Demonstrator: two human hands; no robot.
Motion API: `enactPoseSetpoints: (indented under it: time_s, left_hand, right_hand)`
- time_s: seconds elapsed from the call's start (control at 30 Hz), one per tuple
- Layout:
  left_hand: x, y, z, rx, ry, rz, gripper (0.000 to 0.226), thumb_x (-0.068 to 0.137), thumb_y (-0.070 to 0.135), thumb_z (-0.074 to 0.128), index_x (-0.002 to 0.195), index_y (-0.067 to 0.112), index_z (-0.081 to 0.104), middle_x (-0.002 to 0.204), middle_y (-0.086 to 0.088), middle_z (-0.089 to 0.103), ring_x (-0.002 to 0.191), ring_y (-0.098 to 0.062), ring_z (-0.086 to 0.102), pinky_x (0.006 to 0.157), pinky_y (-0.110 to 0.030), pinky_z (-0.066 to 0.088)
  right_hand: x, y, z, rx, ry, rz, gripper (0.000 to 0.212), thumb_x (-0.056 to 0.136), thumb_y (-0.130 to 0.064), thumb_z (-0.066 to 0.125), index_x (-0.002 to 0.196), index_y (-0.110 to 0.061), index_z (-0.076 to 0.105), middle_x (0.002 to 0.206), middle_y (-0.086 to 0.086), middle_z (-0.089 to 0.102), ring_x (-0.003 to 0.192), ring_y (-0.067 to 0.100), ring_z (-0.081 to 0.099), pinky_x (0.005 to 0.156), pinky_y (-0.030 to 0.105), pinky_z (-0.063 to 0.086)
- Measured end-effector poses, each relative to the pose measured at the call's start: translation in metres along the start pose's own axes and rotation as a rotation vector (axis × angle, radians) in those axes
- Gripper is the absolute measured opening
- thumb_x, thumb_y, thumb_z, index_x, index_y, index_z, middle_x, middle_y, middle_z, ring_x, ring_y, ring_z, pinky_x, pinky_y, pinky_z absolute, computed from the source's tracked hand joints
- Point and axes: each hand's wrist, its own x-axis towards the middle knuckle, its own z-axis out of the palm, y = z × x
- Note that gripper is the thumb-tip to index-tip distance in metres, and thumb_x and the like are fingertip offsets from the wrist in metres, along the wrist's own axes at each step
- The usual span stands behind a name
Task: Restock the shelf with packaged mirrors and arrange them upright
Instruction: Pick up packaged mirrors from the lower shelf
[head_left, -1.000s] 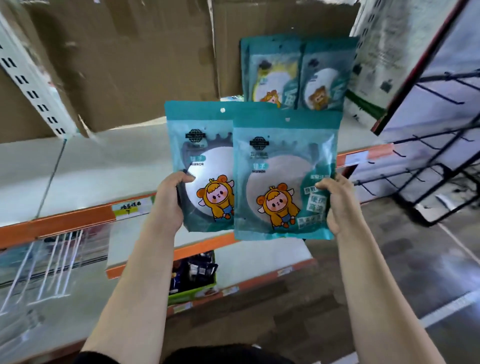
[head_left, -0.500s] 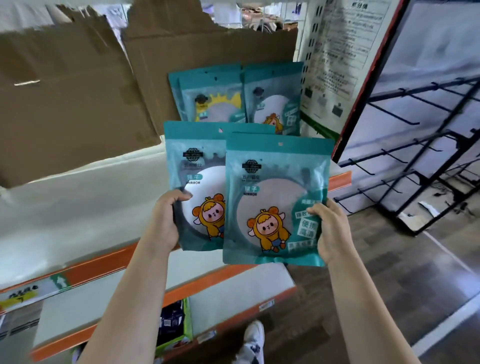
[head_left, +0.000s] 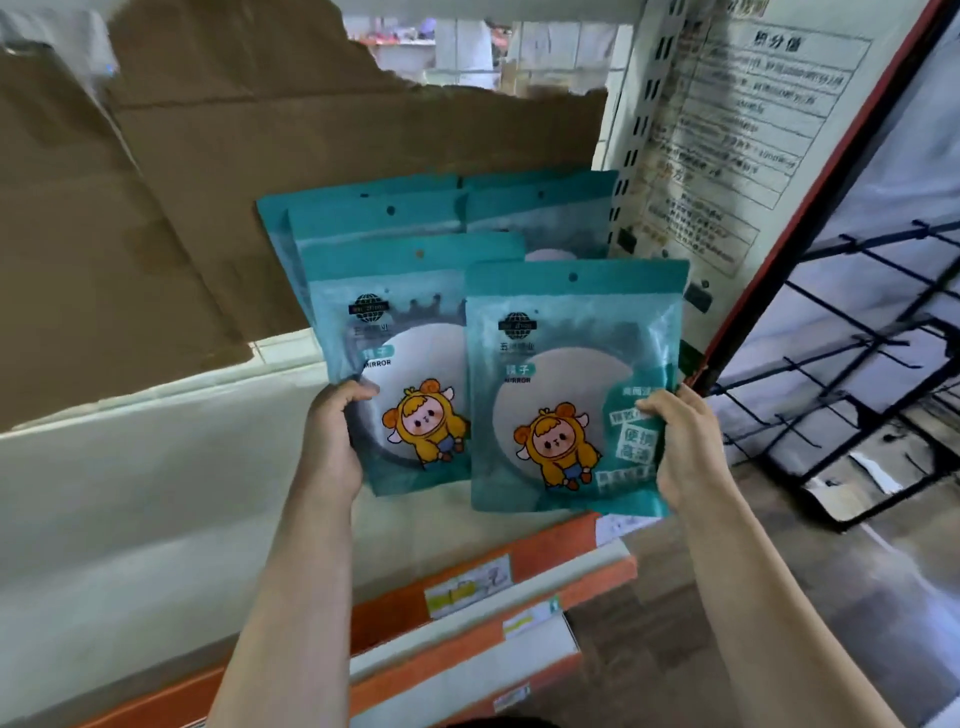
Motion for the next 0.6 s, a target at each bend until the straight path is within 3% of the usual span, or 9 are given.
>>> enactPoseSetpoints:
  time_s: [0.1, 0.23, 0.3, 0.4, 0.5, 0.6]
  left_hand:
    - [0.015, -0.011, -0.003, 0.066, 0.043, -0.030, 0.015, 0.056, 0.016, 0.056, 0.042, 0.020, 0.056, 0.069, -0.002, 0.061, 0.081, -0.026, 0.057, 0.081, -0.037, 0.042]
    - [0.033, -0.001, 0.002, 0.052, 0.110, 0.012, 0.008, 0.050, 0.019, 0.055, 0.042, 0.020, 0.056, 0.055, 0.007, 0.060, 0.077, -0.022, 0.055, 0.084, -0.043, 0.040]
    - [0.039, 0.006, 0.012, 0.031, 0.112, 0.035, 0.002, 0.049, 0.018, 0.053, 0.050, 0.020, 0.054, 0.049, 0.011, 0.059, 0.075, -0.020, 0.055, 0.080, -0.039, 0.041]
    - [0.044, 0.004, 0.018, 0.030, 0.101, 0.073, 0.012, 0.051, 0.015, 0.052, 0.062, 0.014, 0.048, 0.047, 0.014, 0.059, 0.072, -0.016, 0.057, 0.079, -0.036, 0.042]
    - [0.052, 0.000, 0.015, 0.051, 0.110, 0.131, 0.012, 0.062, 0.007, 0.060, 0.072, 0.013, 0.057, 0.062, 0.007, 0.068, 0.066, -0.015, 0.068, 0.084, -0.049, 0.045]
    - [0.061, 0.004, 0.013, 0.085, 0.058, 0.146, 0.034, 0.061, 0.011, 0.064, 0.096, 0.008, 0.062, 0.096, -0.016, 0.068, 0.091, -0.040, 0.066, 0.077, -0.063, 0.050]
  right_hand:
    - [0.022, 0.008, -0.002, -0.030, 0.033, 0.056, 0.023, 0.088, 0.005, 0.044, 0.078, -0.012, 0.055, 0.054, -0.001, 0.061, 0.044, 0.012, 0.057, 0.047, 0.023, 0.048]
    - [0.057, 0.002, 0.012, -0.036, 0.033, 0.083, 0.022, 0.088, 0.000, 0.047, 0.084, -0.017, 0.059, 0.062, 0.002, 0.063, 0.047, 0.014, 0.060, 0.057, 0.031, 0.049]
    - [0.073, 0.003, 0.020, -0.039, 0.024, 0.097, 0.020, 0.088, -0.002, 0.047, 0.088, -0.019, 0.058, 0.065, 0.003, 0.063, 0.052, 0.015, 0.059, 0.061, 0.031, 0.047]
    - [0.090, 0.010, 0.027, -0.061, -0.025, 0.121, 0.016, 0.089, -0.003, 0.047, 0.094, -0.016, 0.055, 0.075, 0.006, 0.059, 0.061, 0.019, 0.057, 0.063, 0.031, 0.045]
    - [0.111, 0.006, 0.034, -0.095, -0.067, 0.124, 0.015, 0.090, -0.004, 0.049, 0.090, -0.017, 0.056, 0.074, 0.006, 0.059, 0.058, 0.017, 0.059, 0.060, 0.031, 0.047]
    - [0.137, -0.004, 0.042, -0.174, -0.140, 0.071, 0.016, 0.091, -0.005, 0.050, 0.087, -0.018, 0.059, 0.071, 0.004, 0.064, 0.054, 0.014, 0.063, 0.056, 0.030, 0.050]
